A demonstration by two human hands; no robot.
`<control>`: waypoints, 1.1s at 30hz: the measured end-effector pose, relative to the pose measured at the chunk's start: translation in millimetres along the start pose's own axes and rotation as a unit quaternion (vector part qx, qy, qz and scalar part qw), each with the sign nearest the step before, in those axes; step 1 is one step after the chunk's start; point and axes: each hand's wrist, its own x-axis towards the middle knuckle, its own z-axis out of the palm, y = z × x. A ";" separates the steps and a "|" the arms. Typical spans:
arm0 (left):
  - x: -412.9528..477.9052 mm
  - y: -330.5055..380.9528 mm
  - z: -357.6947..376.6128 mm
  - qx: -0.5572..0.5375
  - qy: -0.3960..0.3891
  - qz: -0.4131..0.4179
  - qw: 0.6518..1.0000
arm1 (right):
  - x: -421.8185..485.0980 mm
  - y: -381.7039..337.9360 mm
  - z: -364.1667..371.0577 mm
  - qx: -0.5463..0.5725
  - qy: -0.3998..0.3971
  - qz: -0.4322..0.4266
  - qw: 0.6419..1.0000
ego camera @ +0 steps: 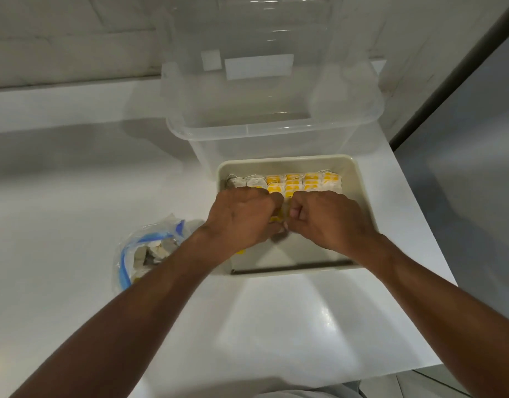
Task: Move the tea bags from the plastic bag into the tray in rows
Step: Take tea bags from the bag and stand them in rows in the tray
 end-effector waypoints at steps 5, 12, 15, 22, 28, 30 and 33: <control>-37.6 -27.1 -33.8 -0.260 -0.013 -0.047 0.964 | -19.9 -22.7 -13.6 0.145 0.009 -0.026 0.989; -120.2 -71.6 -39.7 -0.174 0.053 -0.080 0.980 | -49.2 -81.1 -17.5 0.175 0.011 -0.041 0.984; -151.0 -97.6 -28.8 -0.160 0.035 -0.112 0.980 | -58.9 -121.3 -10.3 0.167 -0.005 -0.069 0.984; -181.0 -133.2 7.8 -0.160 0.010 -0.076 0.984 | -56.8 -192.0 57.2 0.114 0.032 -0.082 0.990; -191.3 -133.2 46.1 -0.101 0.061 -0.020 0.993 | -52.6 -202.0 114.9 -0.040 0.062 -0.046 0.996; -190.3 -135.1 50.6 -0.118 0.066 -0.024 0.991 | -51.2 -202.2 121.5 -0.009 0.081 -0.036 0.996; -185.6 -142.0 53.4 -0.174 0.068 -0.061 0.980 | -48.9 -203.9 121.0 0.021 0.089 -0.011 0.996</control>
